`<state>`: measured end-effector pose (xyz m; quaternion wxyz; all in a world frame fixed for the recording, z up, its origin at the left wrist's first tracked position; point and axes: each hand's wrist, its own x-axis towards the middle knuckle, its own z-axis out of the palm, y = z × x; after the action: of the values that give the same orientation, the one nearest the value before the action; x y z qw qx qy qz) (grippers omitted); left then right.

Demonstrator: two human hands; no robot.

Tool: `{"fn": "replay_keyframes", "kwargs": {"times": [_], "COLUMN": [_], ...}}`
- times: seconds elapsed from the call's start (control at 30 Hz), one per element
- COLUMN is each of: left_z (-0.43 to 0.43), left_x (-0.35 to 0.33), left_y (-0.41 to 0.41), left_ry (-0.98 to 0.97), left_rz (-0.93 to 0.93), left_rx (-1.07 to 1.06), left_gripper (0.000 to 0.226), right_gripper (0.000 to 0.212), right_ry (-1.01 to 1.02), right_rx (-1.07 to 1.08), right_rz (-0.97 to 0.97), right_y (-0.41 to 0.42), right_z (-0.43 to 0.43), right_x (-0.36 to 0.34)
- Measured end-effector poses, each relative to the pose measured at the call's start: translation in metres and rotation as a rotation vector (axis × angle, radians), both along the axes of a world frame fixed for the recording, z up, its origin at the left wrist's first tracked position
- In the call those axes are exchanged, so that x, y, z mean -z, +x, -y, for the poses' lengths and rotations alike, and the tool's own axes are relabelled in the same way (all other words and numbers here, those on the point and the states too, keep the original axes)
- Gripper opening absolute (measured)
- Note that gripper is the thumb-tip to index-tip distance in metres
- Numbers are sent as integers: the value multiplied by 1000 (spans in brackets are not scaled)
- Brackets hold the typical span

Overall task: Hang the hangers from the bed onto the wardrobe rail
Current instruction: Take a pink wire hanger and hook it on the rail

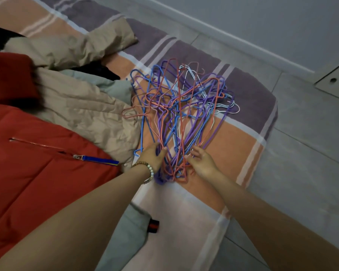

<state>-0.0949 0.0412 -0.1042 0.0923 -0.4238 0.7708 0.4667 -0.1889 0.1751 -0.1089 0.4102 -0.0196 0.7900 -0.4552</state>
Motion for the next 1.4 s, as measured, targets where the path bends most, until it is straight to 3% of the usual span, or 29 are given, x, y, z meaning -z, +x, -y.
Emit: {"fn": "replay_keyframes", "kwargs": {"times": [0.13,0.37,0.5,0.57,0.63,0.7,0.8,0.93,1.07,1.13,1.2,1.3,1.4], "left_z": [-1,-12,-19,-20,-24,-30,-46,-78,-109,-128,-146,-168,-184], "left_x": [17,26,27,23,14,-2,-29,-58,-103,-137,-173,-224,-286], "left_y": [-2,0,7,8,8,7,5,-1,-25,-46,-66,-88,-108], "left_ry": [-52,77,21,45,136,135,132,243,246,368,449,387,317], "left_rz": [-36,-208,-225,-201,-253,-345,-449,-541,-581,-612,-642,-707,-764], "left_rx": [-9,-329,-380,-453,-540,-480,-348,-220,-148,-177,-161,15,141], "left_gripper": [55,44,48,44,23,23,21,20,25,28,29,31,39], "right_gripper": [48,29,28,30,28,22,21,31,24,22,22,21,18], "right_ry": [-2,65,73,-24,-187,-324,-448,-554,-541,-498,-404,-279,-281], "right_rx": [-54,-118,-103,-80,-38,29,128,287,362,394,394,369,348], "right_rz": [-25,-159,-226,-121,94,271,318,219,84,21,-139,-464,-588], "right_y": [3,12,22,26,32,35,32,20,3,-8,-21,-43,-59], "right_z": [3,12,4,0,-5,-14,-29,-48,-78,-95,-117,-157,-195], "right_x": [20,29,19,7,-10,-23,-38,-73,-123,-151,-183,-245,-317]}}
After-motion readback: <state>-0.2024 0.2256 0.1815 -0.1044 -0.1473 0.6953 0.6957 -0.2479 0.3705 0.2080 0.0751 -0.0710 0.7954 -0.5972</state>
